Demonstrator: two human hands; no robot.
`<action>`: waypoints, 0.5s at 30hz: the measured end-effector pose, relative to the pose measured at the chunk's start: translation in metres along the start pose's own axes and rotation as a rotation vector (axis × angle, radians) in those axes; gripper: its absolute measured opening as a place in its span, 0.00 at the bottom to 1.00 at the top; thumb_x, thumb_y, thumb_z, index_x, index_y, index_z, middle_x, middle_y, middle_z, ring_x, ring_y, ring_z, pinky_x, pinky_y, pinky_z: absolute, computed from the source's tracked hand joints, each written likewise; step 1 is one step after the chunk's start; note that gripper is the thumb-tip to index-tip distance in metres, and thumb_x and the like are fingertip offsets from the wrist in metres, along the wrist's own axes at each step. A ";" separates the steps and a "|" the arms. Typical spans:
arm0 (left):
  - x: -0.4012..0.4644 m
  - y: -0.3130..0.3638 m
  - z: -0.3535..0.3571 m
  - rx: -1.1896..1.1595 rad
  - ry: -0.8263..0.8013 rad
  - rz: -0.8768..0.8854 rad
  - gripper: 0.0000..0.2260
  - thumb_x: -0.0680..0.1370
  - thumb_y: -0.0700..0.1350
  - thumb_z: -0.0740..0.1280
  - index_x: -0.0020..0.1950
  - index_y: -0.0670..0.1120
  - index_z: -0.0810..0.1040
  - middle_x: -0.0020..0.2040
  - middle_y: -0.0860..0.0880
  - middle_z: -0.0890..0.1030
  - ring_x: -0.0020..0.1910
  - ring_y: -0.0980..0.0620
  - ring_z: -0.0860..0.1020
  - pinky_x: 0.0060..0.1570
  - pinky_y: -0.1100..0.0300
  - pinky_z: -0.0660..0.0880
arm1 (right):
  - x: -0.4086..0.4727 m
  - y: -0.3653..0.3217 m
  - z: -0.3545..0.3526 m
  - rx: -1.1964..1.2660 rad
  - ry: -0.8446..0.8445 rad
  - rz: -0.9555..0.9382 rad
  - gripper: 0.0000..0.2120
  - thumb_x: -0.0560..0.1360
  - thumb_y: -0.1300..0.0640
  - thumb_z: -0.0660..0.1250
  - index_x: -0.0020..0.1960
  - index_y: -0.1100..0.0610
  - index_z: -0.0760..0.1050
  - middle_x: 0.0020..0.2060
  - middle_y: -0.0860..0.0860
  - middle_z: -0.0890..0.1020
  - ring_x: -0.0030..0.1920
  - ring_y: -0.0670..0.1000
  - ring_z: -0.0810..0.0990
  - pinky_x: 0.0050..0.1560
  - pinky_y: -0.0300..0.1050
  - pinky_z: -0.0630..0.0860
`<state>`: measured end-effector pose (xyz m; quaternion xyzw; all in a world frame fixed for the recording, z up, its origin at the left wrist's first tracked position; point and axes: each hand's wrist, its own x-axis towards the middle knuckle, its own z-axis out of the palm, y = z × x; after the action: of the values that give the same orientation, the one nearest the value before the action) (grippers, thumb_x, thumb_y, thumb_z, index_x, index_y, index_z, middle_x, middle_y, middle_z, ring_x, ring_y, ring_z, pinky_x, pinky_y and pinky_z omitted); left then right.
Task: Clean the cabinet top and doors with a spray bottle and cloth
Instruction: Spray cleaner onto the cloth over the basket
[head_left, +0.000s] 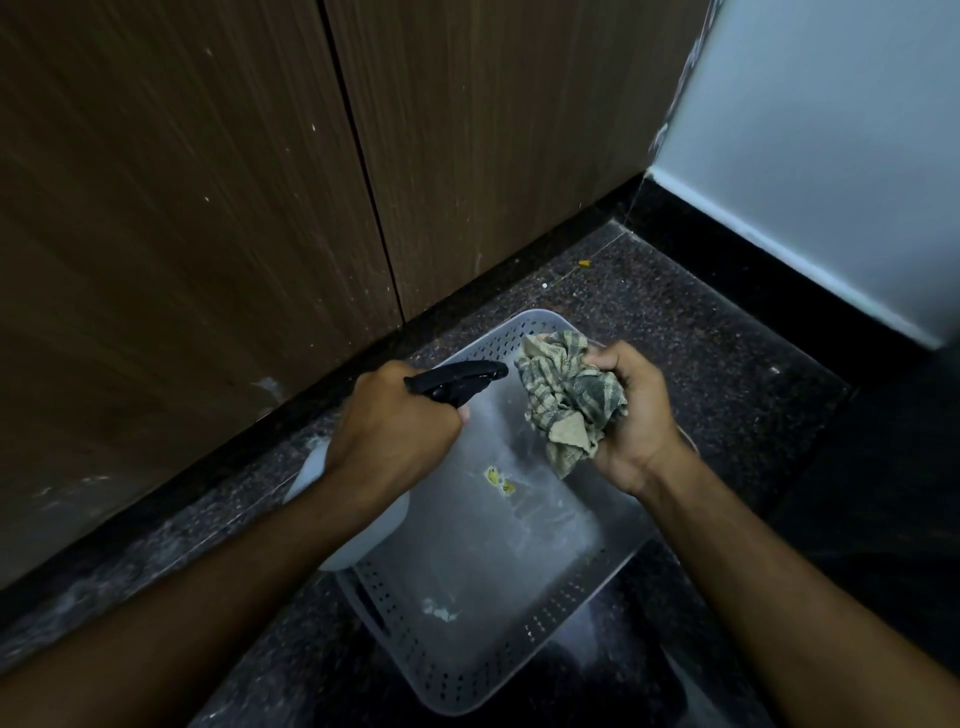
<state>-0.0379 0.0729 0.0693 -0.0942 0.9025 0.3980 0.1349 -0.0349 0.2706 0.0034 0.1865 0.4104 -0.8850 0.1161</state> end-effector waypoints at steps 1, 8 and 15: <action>0.000 0.001 0.000 -0.015 -0.027 0.012 0.03 0.69 0.45 0.72 0.41 0.51 0.85 0.33 0.52 0.82 0.35 0.52 0.80 0.34 0.60 0.77 | 0.000 0.000 0.001 -0.005 -0.005 -0.001 0.29 0.69 0.54 0.61 0.65 0.68 0.74 0.48 0.63 0.78 0.42 0.57 0.78 0.45 0.51 0.75; -0.011 0.009 -0.003 0.076 -0.078 0.097 0.02 0.68 0.46 0.72 0.36 0.50 0.84 0.32 0.51 0.81 0.32 0.51 0.80 0.37 0.52 0.81 | 0.002 -0.001 0.002 -0.021 0.014 0.010 0.23 0.70 0.53 0.60 0.61 0.64 0.75 0.45 0.61 0.79 0.39 0.56 0.78 0.42 0.50 0.75; -0.016 0.005 -0.005 0.150 -0.179 0.118 0.03 0.68 0.46 0.72 0.37 0.48 0.84 0.32 0.47 0.82 0.32 0.49 0.81 0.33 0.50 0.79 | 0.003 -0.004 0.001 0.006 0.061 -0.012 0.15 0.72 0.54 0.59 0.51 0.63 0.77 0.39 0.58 0.80 0.38 0.55 0.78 0.39 0.48 0.76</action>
<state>-0.0254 0.0736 0.0809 0.0054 0.9182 0.3433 0.1977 -0.0390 0.2721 0.0055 0.2112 0.4124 -0.8808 0.0977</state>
